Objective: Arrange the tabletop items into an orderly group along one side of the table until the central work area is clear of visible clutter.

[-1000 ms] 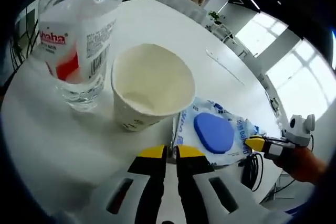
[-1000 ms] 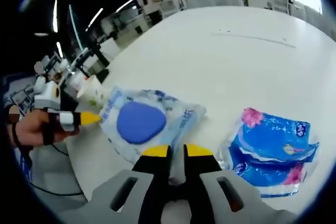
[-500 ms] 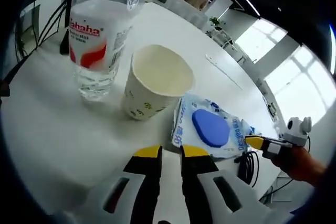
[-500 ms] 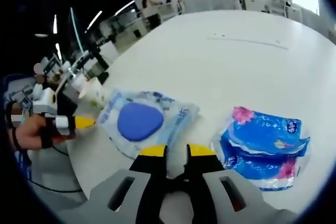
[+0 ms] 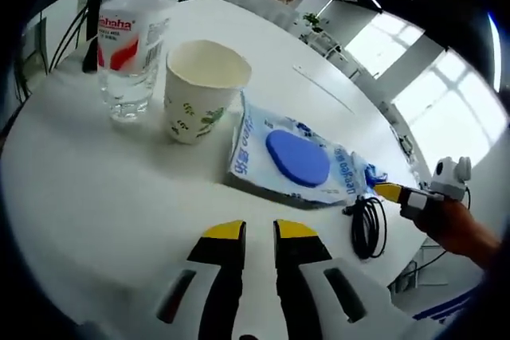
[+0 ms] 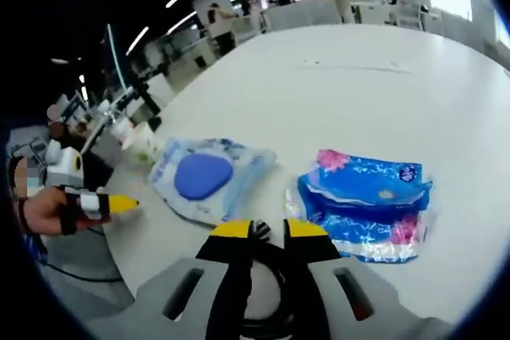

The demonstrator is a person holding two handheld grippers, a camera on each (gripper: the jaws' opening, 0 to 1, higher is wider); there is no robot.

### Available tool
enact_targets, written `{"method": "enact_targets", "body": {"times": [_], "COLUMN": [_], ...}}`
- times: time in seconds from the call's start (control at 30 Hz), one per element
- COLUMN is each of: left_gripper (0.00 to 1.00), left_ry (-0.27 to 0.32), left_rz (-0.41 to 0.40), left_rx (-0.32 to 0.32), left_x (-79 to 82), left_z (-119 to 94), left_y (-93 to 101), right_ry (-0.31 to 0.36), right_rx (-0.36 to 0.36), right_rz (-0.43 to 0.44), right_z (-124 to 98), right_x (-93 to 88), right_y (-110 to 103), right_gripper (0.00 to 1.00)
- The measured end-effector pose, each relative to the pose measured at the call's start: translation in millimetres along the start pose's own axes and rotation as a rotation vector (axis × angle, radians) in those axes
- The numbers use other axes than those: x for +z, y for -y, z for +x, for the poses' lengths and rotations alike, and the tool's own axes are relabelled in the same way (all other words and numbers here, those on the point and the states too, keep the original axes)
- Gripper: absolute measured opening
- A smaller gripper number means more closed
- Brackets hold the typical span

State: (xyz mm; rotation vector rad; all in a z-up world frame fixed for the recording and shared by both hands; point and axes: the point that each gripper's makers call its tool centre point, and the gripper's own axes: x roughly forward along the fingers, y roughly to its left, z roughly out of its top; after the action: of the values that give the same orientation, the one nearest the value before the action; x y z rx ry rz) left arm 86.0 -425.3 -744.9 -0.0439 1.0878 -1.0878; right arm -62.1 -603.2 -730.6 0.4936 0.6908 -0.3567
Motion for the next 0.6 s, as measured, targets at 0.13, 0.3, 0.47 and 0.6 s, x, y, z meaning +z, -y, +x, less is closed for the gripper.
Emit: {"method": "enact_targets", "body": {"times": [0.13, 0.3, 0.47, 0.6], "left_gripper": [0.11, 0.11, 0.11, 0.11], "left_ry": [-0.021, -0.058, -0.094, -0.119], "left_rz": [0.038, 0.102, 0.145, 0.174], "left_rx": [-0.029, -0.077, -0.114, -0.133], "left_x": [-4.7, -13.9, -23.9, -30.9], "left_z": [6.7, 17.5, 26.6, 33.0], "left_y": [17.2, 47.2, 70.1, 82.7], "right_ry": [0.010, 0.017, 0.018, 0.015], "right_rx": [-0.015, -0.031, -0.043, -0.044], "right_rz": [0.016, 0.035, 0.051, 0.060], "right_z": [-9.2, -19.7, -27.7, -29.3], "right_x": [-4.8, -12.6, -21.4, -26.7], "right_y": [8.3, 19.4, 25.6, 28.3], "right_gripper": [0.12, 0.12, 0.12, 0.13]}}
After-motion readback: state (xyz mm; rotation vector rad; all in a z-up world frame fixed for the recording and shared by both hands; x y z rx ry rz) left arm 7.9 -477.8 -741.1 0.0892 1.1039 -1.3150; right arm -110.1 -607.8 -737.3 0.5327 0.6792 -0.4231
